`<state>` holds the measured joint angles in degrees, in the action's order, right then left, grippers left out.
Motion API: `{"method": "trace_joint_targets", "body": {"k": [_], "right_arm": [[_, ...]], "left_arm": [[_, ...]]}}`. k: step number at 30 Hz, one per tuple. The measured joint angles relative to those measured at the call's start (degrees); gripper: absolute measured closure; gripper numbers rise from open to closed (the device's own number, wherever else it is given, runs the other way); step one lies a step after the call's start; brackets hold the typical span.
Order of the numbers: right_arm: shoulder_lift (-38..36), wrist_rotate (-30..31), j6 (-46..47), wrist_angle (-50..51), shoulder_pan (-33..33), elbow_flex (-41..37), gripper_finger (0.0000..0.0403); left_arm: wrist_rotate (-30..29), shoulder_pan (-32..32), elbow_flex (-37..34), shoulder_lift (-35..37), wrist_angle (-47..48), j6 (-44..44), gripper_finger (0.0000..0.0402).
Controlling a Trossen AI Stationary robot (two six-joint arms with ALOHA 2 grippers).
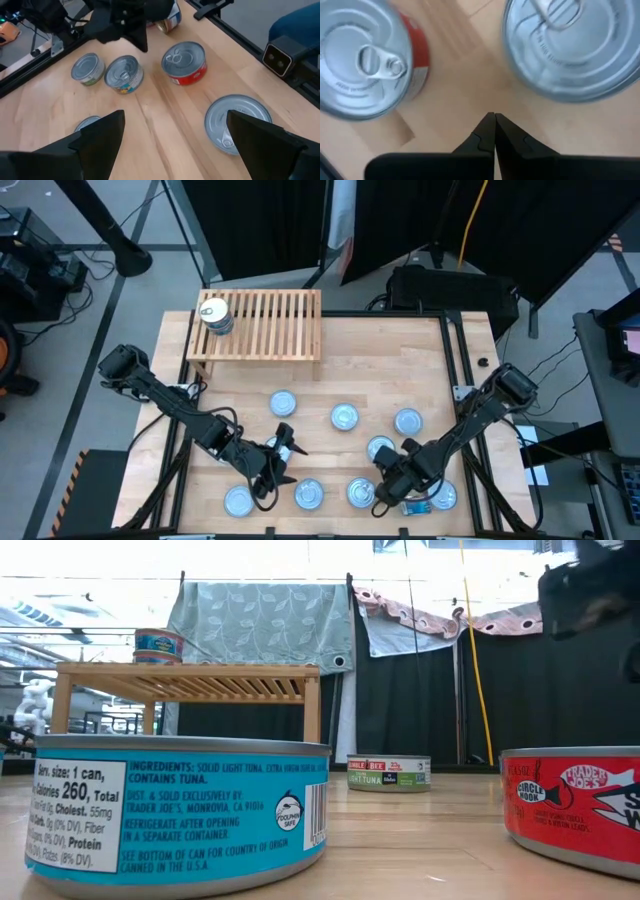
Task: Stack canned seafood by type on shelf
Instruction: Stack the blue can on top of the other blue can
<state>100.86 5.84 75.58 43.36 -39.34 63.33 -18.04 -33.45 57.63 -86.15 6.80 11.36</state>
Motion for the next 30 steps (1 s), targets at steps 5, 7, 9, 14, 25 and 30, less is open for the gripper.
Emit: {"method": "trace_joint_targets", "body": {"k": [5,7,9,14,25,30], "right_arm": [[-3.0,-0.3,-4.7,6.6,-0.1,8.3,0.0403],[-3.8,-0.9,-6.6,9.0,-1.3,13.0,0.0401],[-4.0,-1.4,-9.4,11.0,-2.7,17.5,0.0392],[-4.1,-3.4,-16.3,14.0,-6.1,23.3,0.0334],[-0.6,-2.9,-16.7,19.2,-11.2,23.3,0.0100],[2.8,-3.0,-16.2,19.1,-12.1,23.3,0.0046]], "left_arm": [[0.0,0.0,0.0,0.0,-1.2,0.0,0.0046],[0.0,0.0,0.0,0.0,-1.5,-0.2,0.0046],[0.0,0.0,0.0,0.0,-1.8,-0.4,0.0046],[0.0,0.0,0.0,0.0,-1.8,-0.7,0.0046],[-0.1,0.0,0.0,0.0,-1.6,-2.0,0.0046],[-0.1,0.0,0.0,0.0,-1.6,-2.0,0.0046]]}}
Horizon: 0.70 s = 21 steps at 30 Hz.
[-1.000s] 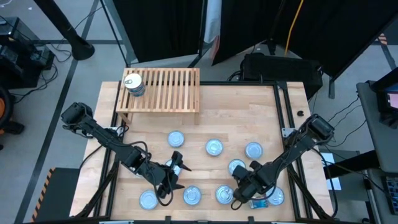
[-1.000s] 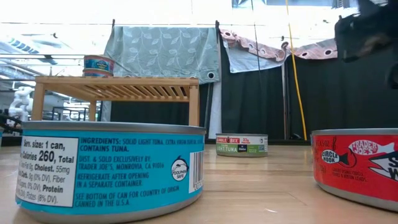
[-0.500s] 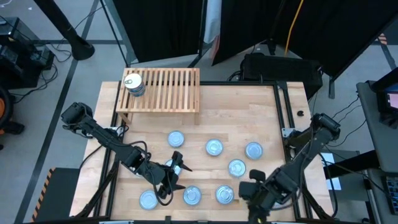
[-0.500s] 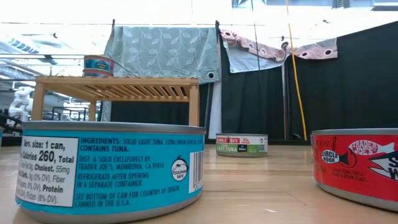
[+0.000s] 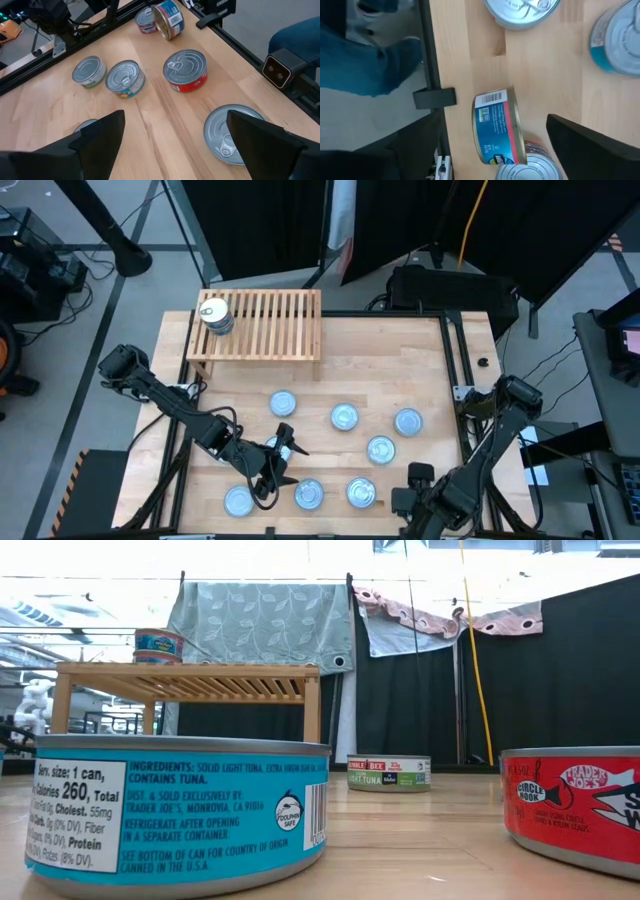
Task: Stack canned seafood by type on shelf
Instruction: Stack the blue can on top of the other blue can
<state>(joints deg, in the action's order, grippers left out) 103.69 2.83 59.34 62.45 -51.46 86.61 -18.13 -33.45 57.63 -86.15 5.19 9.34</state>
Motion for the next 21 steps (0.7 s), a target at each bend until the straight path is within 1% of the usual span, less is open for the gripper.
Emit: {"method": "trace_joint_targets", "body": {"k": [4,11,13,17,21], "right_arm": [[2.7,-0.4,0.0,-0.2,-0.1,0.0,0.0042],[7.4,-5.1,-1.8,0.1,0.0,0.0,0.0042],[8.3,-6.2,-2.1,0.8,0.0,0.0,0.0048],[9.5,-7.4,-3.9,2.2,0.0,0.0,0.0082],[9.5,-7.4,-4.8,3.8,0.1,0.0,0.0138]], "left_arm": [[-0.1,0.0,0.0,0.0,0.0,0.0,0.0046],[-0.5,0.0,0.0,0.0,-0.2,0.0,0.0046],[-0.6,0.0,0.0,0.0,-0.3,0.0,0.0046],[-1.0,0.1,0.0,0.0,-0.6,0.0,0.0046],[-3.3,0.4,0.0,0.0,-0.5,-0.1,0.0046]]}}
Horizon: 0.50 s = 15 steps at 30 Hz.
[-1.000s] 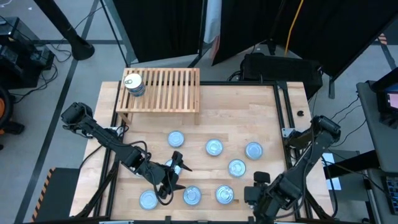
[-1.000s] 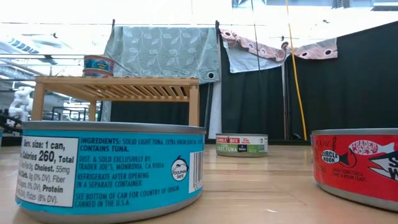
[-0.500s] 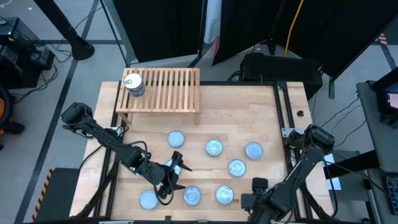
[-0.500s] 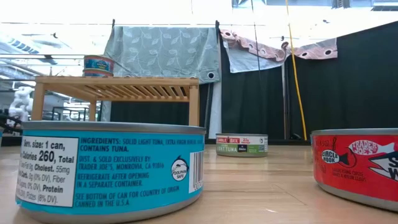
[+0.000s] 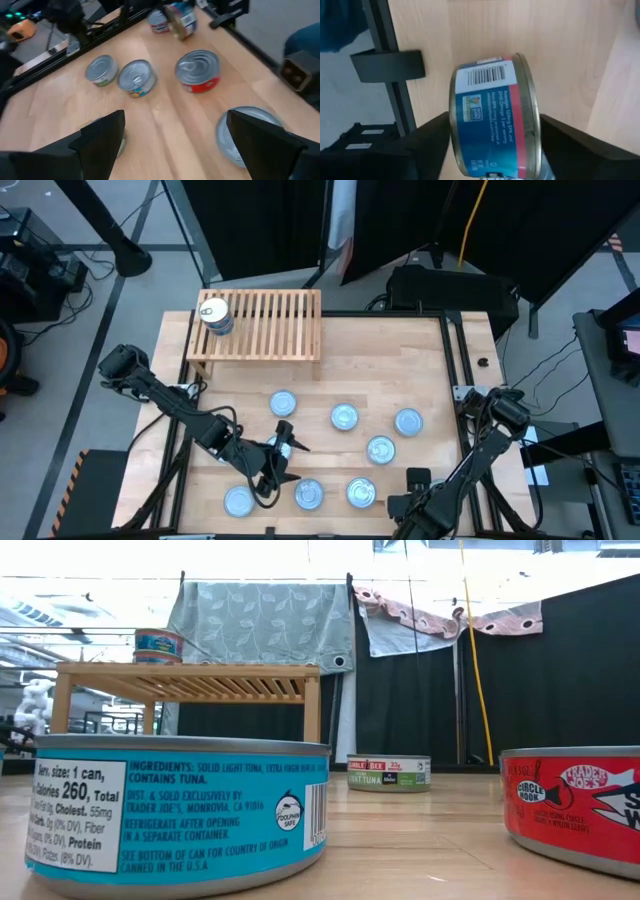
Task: Stack canned seafood by type on shelf
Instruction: Stack the blue can on top of the other blue can
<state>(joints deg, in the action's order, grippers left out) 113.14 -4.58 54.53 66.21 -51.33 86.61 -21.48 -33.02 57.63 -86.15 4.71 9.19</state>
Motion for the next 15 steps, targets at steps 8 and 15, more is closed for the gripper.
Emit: {"method": "trace_joint_targets", "body": {"k": [8,15], "right_arm": [[-0.3,-0.3,-0.1,-1.0,1.0,0.1,0.0240],[-0.1,0.3,-5.4,2.5,3.1,6.7,0.0230]], "left_arm": [[-4.1,3.5,0.0,0.0,0.1,-4.1,0.0046],[-5.3,3.2,3.0,0.0,-5.5,7.8,0.0046]]}}
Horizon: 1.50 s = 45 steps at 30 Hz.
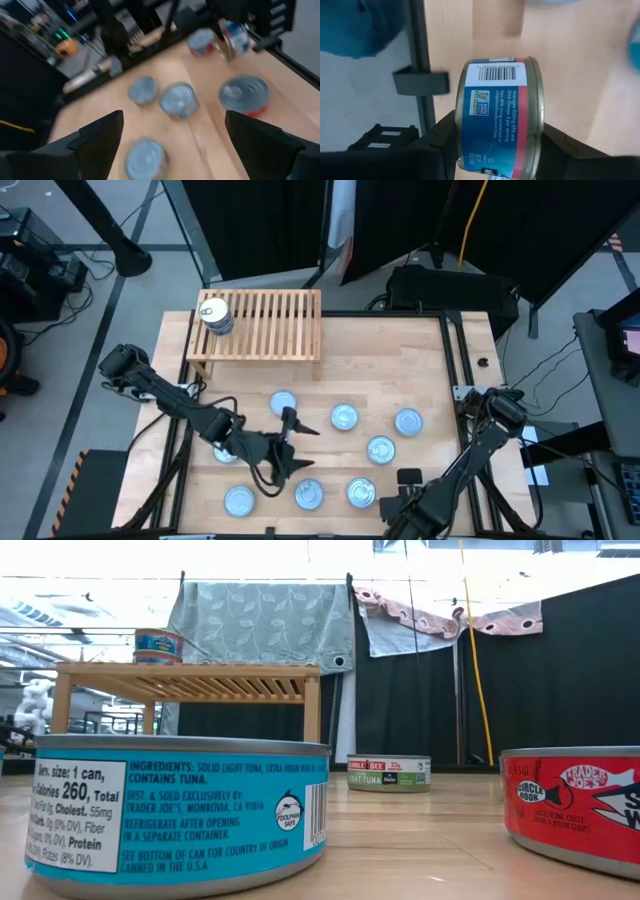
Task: Stack canned seafood by type on shelf
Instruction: Stack the blue can on top of the other blue can
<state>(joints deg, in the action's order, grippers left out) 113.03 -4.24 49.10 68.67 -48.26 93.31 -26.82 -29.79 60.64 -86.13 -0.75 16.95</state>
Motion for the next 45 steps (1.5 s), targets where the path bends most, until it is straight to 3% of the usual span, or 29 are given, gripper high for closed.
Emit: {"method": "trace_joint_targets", "body": {"k": [3,7,10,15,18,23,27,37,41,45], "right_arm": [[0.0,2.7,-2.9,6.1,2.0,5.6,0.0216],[0.0,10.8,-8.8,12.6,4.0,13.9,0.0219],[0.0,21.4,-15.2,15.9,5.3,19.6,0.0228],[-0.1,44.1,-25.9,16.5,7.3,27.0,0.0226],[-0.1,52.0,-31.0,14.4,9.0,29.8,0.0220],[-0.1,53.3,-40.2,7.0,11.4,30.9,0.0218],[-0.1,53.3,-47.2,0.0,12.8,30.9,0.0217],[-0.1,51.3,-58.9,-12.5,15.7,30.9,0.0216],[-0.1,48.0,-60.5,-15.7,16.7,30.9,0.0216],[-0.1,47.3,-60.5,-16.4,17.2,30.9,0.0216]], "left_arm": [[-1.3,0.2,1.5,0.0,-2.0,1.5,0.0046],[-4.5,-0.1,3.6,0.0,-1.8,1.4,0.0045],[-8.4,-1.6,5.0,0.3,-1.7,1.5,0.0045],[-16.8,-5.1,6.7,0.7,-1.3,3.6,0.0045],[-21.0,-7.9,7.7,0.8,-1.3,6.6,0.0044],[-28.2,-11.9,8.2,1.1,-1.4,11.7,0.0023],[-28.7,-12.4,8.2,1.1,-1.4,10.6,0.0004],[-30.1,-12.3,8.2,1.1,-1.3,8.5,0.0006],[-31.8,-12.2,8.2,1.1,-1.1,7.4,0.0023],[-34.2,-12.2,8.2,1.1,-1.1,7.4,0.0068]]}}
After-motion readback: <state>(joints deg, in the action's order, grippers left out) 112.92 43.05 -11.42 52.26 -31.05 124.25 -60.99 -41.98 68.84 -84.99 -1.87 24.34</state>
